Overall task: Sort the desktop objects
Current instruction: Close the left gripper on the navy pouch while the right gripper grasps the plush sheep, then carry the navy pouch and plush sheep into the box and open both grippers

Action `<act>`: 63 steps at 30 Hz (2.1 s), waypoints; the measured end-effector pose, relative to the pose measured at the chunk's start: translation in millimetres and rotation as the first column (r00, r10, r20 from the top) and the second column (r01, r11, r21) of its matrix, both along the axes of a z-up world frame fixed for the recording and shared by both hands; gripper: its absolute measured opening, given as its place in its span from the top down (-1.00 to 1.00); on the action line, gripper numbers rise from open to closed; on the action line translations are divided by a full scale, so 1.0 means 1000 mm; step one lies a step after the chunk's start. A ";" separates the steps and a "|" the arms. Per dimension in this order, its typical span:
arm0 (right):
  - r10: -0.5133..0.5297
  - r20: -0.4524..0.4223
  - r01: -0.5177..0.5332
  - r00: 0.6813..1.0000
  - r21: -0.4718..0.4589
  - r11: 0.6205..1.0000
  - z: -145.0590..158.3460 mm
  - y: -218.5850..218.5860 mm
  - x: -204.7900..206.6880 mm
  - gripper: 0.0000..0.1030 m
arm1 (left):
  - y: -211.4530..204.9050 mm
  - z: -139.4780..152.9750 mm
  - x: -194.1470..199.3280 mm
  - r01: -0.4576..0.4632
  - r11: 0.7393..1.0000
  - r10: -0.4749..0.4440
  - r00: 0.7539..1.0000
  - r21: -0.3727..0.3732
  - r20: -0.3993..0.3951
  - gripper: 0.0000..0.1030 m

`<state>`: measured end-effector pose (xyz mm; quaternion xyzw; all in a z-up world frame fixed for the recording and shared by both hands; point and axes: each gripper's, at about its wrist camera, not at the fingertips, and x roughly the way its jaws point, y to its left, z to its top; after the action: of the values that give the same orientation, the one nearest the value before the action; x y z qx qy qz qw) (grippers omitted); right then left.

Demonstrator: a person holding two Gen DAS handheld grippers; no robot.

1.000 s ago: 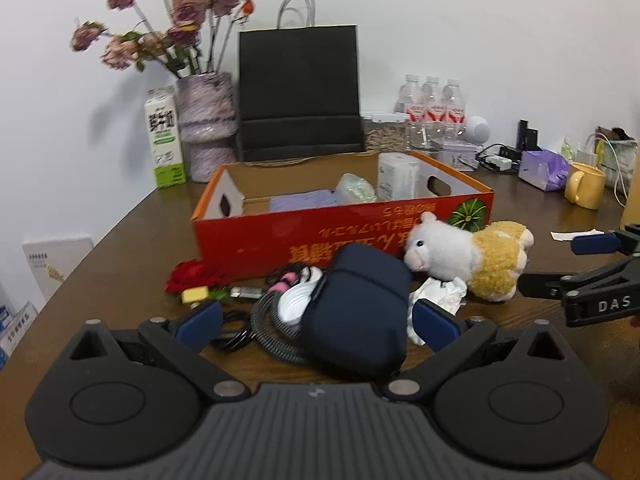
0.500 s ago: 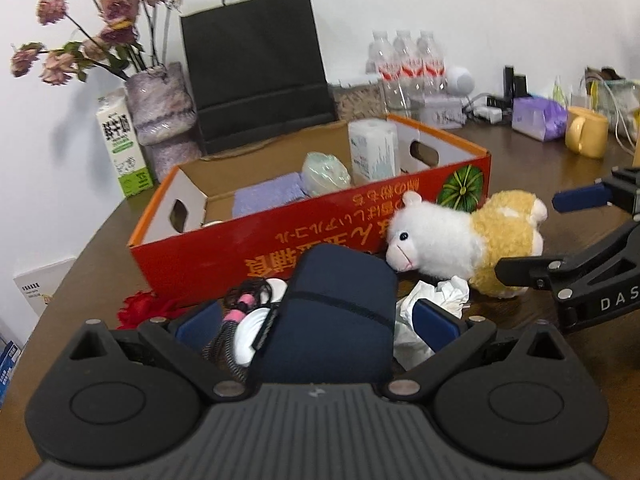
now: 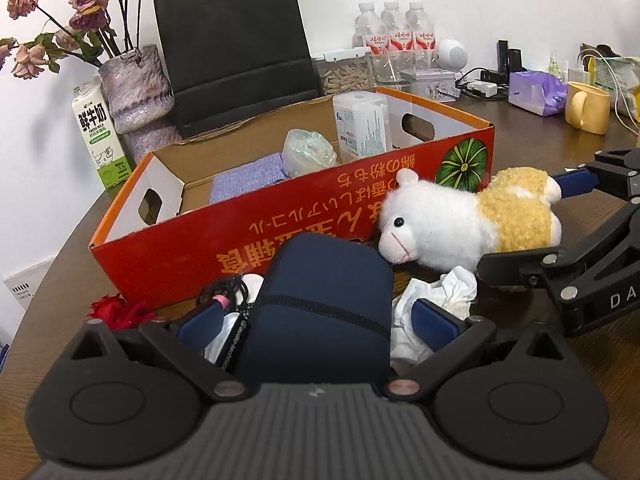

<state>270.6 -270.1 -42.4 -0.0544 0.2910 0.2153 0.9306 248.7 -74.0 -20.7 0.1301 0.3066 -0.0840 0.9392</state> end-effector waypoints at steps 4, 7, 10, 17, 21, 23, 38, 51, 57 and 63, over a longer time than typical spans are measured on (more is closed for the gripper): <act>-0.005 0.005 0.005 1.000 0.014 1.000 0.000 0.000 0.000 -1.00 | 0.002 -0.001 0.001 0.004 1.000 -0.004 1.000 -0.027 -0.011 -0.75; -0.008 0.001 0.008 1.000 0.016 1.000 -0.002 0.000 0.000 -1.00 | 0.007 0.004 -0.001 -0.007 0.999 0.007 1.000 -0.043 0.002 -0.76; -0.011 -0.003 0.011 1.000 0.022 1.000 -0.002 0.000 0.000 -1.00 | 0.009 0.005 -0.001 -0.005 0.999 0.006 1.000 -0.035 0.006 -0.76; -0.019 0.009 0.018 1.000 0.022 1.000 -0.001 0.001 -0.002 -1.00 | 0.003 -0.002 0.002 0.008 1.000 -0.008 1.000 -0.011 -0.026 -0.56; -0.020 0.015 0.020 1.000 0.020 1.000 0.000 0.003 -0.002 -1.00 | -0.001 -0.003 0.000 0.019 1.000 -0.019 1.000 0.004 -0.014 -0.34; -0.021 0.023 0.020 1.000 0.011 1.000 0.000 0.004 -0.003 -0.99 | -0.001 -0.002 -0.002 0.016 1.000 -0.016 1.000 0.001 -0.009 -0.31; -0.006 0.148 0.003 0.989 0.018 1.000 0.010 0.007 -0.028 -0.76 | 0.014 0.008 -0.016 0.004 0.996 -0.002 1.000 -0.088 0.020 -0.19; -0.086 0.208 0.066 0.974 0.102 0.993 0.023 0.007 -0.046 -0.76 | 0.032 0.026 -0.033 -0.017 0.986 0.028 0.997 -0.168 0.065 -0.18; -0.103 0.210 0.081 0.972 0.113 0.990 0.023 0.009 -0.051 -0.76 | 0.035 0.023 -0.033 -0.021 0.985 0.030 0.998 -0.169 0.052 -0.18; -0.117 0.203 0.093 0.972 0.122 0.988 0.022 0.007 -0.053 -0.76 | 0.038 0.014 -0.032 -0.036 0.987 0.040 0.999 -0.159 0.025 -0.19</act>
<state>217.5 -262.9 -20.9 -0.0091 0.1811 0.1746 0.9678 216.5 -35.8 -6.4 0.0502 0.2879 -0.0883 0.9523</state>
